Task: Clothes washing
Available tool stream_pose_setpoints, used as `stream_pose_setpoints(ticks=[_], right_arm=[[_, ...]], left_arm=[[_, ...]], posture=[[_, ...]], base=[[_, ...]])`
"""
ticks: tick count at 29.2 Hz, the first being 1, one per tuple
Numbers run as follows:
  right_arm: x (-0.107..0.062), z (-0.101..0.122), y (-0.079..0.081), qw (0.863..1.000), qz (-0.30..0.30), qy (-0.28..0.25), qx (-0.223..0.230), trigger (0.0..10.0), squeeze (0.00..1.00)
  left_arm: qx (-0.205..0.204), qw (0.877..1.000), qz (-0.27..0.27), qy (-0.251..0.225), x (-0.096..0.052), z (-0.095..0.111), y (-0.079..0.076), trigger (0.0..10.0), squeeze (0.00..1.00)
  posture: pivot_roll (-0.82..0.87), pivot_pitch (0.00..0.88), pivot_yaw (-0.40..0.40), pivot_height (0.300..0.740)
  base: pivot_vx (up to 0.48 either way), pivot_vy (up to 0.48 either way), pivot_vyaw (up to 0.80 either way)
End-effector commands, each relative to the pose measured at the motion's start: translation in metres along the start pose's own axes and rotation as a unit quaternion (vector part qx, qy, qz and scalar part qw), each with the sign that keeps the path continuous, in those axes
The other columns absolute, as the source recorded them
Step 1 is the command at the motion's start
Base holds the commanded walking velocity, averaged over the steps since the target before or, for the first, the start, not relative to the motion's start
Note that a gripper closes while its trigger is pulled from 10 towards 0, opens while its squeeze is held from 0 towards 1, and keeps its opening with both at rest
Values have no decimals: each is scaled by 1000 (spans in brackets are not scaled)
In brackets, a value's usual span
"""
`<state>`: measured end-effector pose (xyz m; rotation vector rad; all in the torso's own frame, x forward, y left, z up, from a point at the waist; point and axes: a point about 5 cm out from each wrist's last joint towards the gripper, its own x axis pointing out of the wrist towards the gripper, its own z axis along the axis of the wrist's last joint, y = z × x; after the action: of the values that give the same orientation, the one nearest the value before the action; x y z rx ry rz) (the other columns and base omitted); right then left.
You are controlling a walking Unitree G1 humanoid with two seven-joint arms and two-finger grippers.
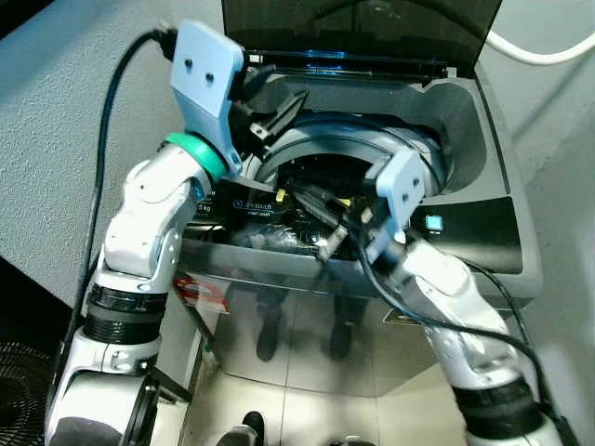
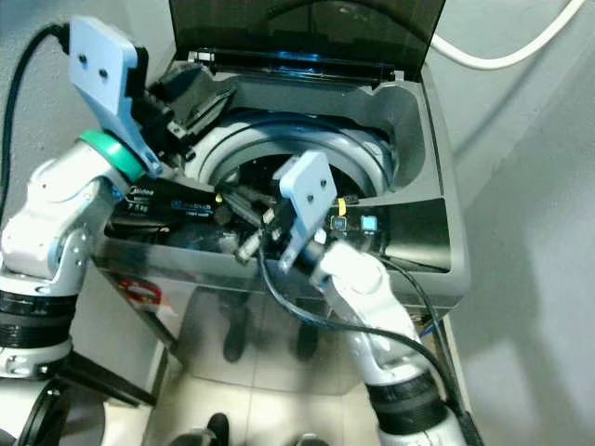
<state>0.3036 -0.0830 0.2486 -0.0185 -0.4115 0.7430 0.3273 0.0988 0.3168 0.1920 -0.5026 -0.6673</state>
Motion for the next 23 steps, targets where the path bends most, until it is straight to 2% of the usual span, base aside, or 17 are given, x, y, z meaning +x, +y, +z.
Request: stream_pose_setpoints(ticks=[1, 3, 4, 5, 7, 9, 10, 12, 14, 18, 23], right_arm=[[-3, 0, -11, 999, -41, -6, -2, 10000, 0], [-6, 8, -39, 987, -157, -31, -3, 10000, 0], [-9, 11, -50, 979, -201, -39, -6, 10000, 0], [-9, 11, -50, 979, -201, -39, -6, 10000, 0], [-18, 18, -74, 951, -304, -55, -10, 10000, 0], [-26, 21, -87, 931, -360, -63, -13, 10000, 0], [-26, 21, -87, 931, -360, -63, -13, 10000, 0], [-29, 23, -91, 922, -381, -64, -24, 10000, 0], [-29, 23, -91, 920, -386, -64, -29, 10000, 0], [-22, 19, -85, 927, -369, -60, -28, 10000, 0], [-12, 15, -78, 930, -363, -59, -26, 10000, 0]], left_arm=[[11, 1000, -9, 0, -2, -1, -5, 10000, 0], [58, 998, 0, 6, -3, -5, -8, 10000, 0], [69, 998, 6, 9, -3, -7, -8, 10000, 0], [69, 998, 6, 9, -3, -7, -8, 10000, 0], [32, 998, 48, 13, -5, -13, -1, 10000, 0], [-4, 995, 96, 18, -9, -19, 10, 10000, 0], [-4, 995, 96, 18, -9, -19, 10, 10000, 0], [-21, 989, 142, 29, -15, -25, 21, 10000, 0], [-25, 987, 155, 32, -17, -27, 25, 10000, 0], [-29, 983, 176, 39, -22, -30, 30, 10000, 0], [-21, 981, 191, 39, -24, -33, 31, 10000, 0]], posture=[[3, 107, 62, 740], [1, 104, 62, 740], [1, 102, 62, 740], [1, 102, 62, 740], [-2, 96, 62, 740], [-4, 94, 60, 740], [-4, 94, 60, 740], [-3, 89, 56, 740], [-3, 89, 56, 740], [-2, 81, 49, 740], [-4, 73, 41, 740]], base=[[0, 0, 0], [0, 0, 0], [0, 0, 0], [0, 0, 0], [0, 0, 0], [0, 0, 0], [0, 0, 0], [0, 0, 0], [0, 0, 0], [0, 0, 0], [0, 0, 0]])
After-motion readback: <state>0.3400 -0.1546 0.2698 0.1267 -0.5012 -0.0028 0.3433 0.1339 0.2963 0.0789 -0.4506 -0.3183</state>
